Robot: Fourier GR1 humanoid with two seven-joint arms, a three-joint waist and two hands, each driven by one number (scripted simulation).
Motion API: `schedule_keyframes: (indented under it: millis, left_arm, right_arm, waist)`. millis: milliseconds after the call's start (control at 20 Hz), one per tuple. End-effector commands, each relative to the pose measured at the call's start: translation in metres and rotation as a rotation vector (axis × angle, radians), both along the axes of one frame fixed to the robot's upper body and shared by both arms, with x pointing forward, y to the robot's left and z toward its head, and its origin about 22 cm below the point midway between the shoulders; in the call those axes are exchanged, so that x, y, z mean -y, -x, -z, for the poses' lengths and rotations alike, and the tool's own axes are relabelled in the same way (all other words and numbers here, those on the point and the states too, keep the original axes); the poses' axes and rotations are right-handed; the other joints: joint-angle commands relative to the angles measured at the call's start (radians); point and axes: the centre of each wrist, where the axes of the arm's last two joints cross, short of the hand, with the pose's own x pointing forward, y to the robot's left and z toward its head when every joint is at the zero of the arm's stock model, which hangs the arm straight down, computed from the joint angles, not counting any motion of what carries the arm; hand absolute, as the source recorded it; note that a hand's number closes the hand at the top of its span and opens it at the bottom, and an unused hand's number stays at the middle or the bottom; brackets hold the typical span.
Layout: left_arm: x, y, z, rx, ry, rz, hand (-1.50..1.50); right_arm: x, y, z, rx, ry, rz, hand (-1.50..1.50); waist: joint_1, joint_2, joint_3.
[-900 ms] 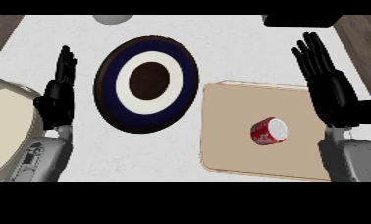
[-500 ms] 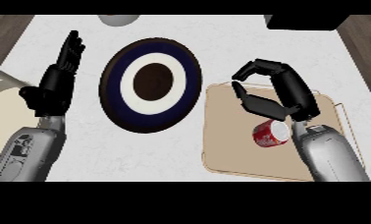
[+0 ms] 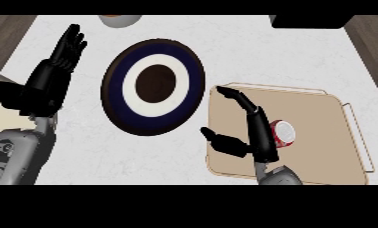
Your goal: Pick the can from the tray and place it in the plate
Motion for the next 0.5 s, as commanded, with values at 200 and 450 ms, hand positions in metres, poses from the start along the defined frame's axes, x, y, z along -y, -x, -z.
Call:
schedule_keyframes:
  millis: [200,450]
  left_arm:
    - [0.009,0.012,-0.008,-0.024,0.002,-0.004,0.00]
    - [-0.015,0.011,-0.012,-0.029,-0.001,-0.007,0.00]
  right_arm:
    - [0.008,0.008,-0.053,0.178,0.012,0.106,-1.50]
    - [0.040,0.008,-0.074,0.001,0.326,0.166,-1.50]
  waist:
    - [-0.016,-0.001,0.000]
    - [-0.021,-0.003,-0.004]
